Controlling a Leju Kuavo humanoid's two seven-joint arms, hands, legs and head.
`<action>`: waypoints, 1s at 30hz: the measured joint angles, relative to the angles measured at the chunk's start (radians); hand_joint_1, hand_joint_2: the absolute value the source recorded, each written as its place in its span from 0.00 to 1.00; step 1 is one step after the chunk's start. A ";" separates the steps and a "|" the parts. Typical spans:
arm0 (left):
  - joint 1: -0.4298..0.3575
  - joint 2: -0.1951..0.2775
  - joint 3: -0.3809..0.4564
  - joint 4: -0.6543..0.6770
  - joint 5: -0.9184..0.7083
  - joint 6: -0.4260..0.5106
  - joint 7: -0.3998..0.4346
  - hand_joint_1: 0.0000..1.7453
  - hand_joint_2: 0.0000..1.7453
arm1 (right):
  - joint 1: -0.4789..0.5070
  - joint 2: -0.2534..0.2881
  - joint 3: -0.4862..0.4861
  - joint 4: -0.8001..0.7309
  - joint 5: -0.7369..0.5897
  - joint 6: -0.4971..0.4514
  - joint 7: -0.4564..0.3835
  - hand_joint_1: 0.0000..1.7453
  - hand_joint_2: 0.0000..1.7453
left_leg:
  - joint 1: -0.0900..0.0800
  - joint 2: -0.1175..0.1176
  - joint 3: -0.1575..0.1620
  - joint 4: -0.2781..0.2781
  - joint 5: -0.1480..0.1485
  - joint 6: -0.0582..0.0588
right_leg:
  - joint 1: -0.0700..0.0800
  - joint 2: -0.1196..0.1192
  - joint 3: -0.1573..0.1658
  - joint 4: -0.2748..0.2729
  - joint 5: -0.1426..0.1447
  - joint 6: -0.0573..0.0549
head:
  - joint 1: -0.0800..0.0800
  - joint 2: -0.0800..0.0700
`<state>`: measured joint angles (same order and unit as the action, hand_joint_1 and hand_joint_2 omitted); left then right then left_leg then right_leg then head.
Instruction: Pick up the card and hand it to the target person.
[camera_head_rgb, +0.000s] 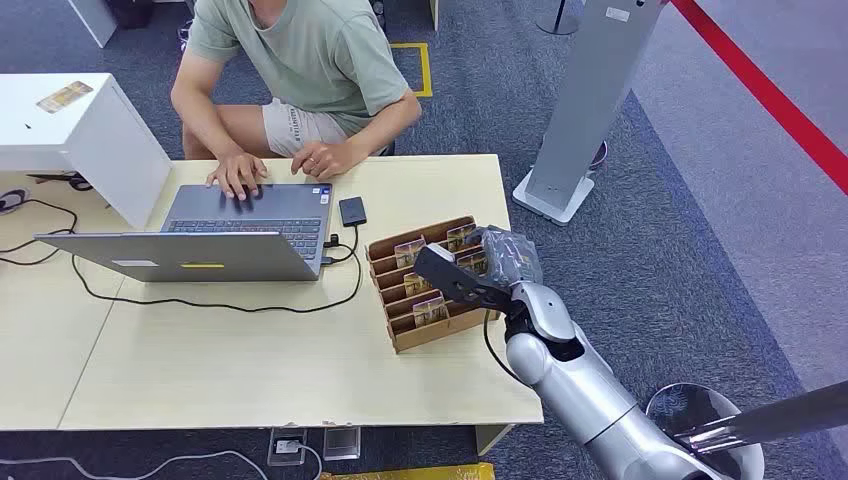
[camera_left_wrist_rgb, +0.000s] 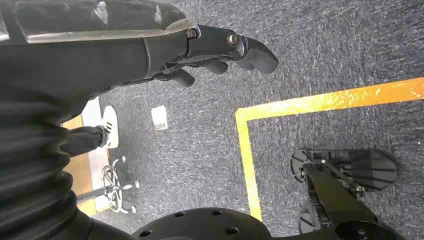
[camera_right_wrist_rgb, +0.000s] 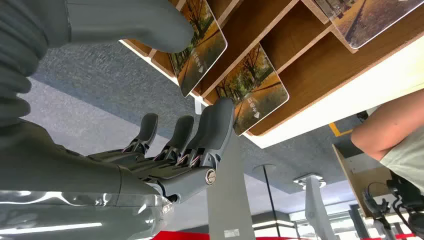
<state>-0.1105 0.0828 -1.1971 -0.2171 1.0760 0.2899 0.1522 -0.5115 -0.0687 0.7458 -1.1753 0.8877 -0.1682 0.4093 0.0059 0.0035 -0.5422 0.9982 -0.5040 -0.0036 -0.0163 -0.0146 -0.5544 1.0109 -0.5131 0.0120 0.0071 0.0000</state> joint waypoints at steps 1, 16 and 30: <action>0.000 0.000 0.000 0.000 0.000 0.000 0.000 0.00 1.00 | 0.000 0.000 0.000 0.000 0.000 0.000 0.000 0.48 1.00 | 0.000 0.000 0.000 0.000 0.000 0.000 | 0.000 0.000 0.000 0.000 0.000 0.000 | 0.000 0.000; 0.000 0.000 0.000 0.000 0.000 -0.007 0.000 0.00 1.00 | 0.001 0.000 -0.001 0.009 -0.001 -0.004 0.002 0.49 1.00 | 0.000 0.000 0.000 0.000 0.000 0.000 | 0.000 0.000 0.000 0.000 0.000 0.000 | 0.000 0.000; 0.000 0.000 0.000 0.000 -0.003 -0.007 0.006 0.00 1.00 | 0.012 -0.001 -0.002 0.020 -0.005 -0.004 0.010 0.47 1.00 | 0.000 0.000 0.000 0.000 0.000 0.000 | 0.000 0.000 0.000 0.000 0.000 0.000 | 0.000 0.000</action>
<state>-0.1105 0.0828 -1.1967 -0.2171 1.0727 0.2828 0.1581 -0.4999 -0.0693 0.7433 -1.1549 0.8823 -0.1720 0.4198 0.0059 0.0036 -0.5421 0.9982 -0.5040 -0.0036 -0.0163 -0.0146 -0.5548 1.0109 -0.5131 0.0120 0.0070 0.0002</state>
